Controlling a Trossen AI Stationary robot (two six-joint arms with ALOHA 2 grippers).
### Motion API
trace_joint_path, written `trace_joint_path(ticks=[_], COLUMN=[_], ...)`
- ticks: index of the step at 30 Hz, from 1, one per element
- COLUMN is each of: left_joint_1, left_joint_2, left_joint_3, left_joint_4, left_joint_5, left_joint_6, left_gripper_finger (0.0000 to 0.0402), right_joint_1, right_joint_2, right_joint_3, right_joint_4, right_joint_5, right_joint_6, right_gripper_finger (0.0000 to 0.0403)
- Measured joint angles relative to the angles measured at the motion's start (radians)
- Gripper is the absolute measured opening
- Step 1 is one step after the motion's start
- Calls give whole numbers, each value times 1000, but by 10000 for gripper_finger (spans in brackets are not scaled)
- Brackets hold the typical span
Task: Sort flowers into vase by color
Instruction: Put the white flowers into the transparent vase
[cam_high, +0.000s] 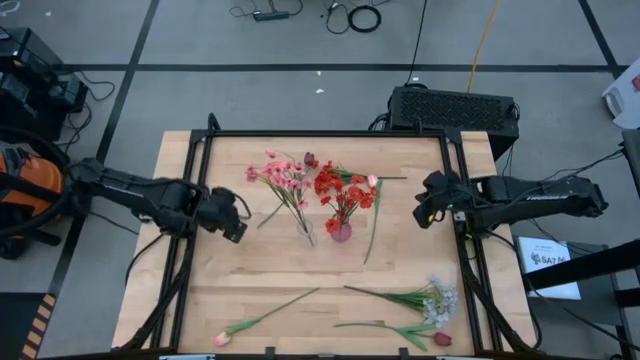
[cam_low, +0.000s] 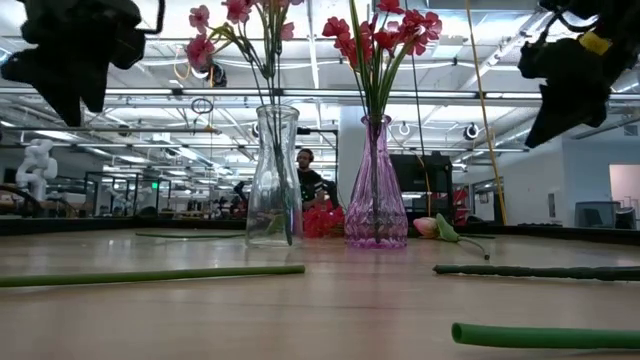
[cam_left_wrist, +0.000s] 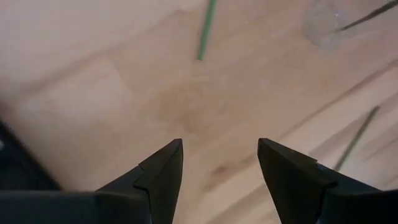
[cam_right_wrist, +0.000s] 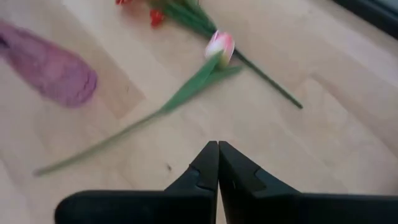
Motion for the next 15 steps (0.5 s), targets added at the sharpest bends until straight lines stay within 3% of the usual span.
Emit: trace_joint_path(ticks=[6,15], left_joint_1=[-148,-256], left_joint_2=[151,295], left_joint_3=[0,0], left_joint_4=[106,281], left_joint_5=[-22,-18], left_joint_6=[-223,-310], left_gripper_finger=[214,214], right_joint_1=[-31,-31], right_joint_2=[-37,-29], right_joint_3=[0,0], right_joint_4=[-16,-6], right_joint_5=[-36,-98], right_joint_6=[-91,-29], right_gripper_finger=[1,1])
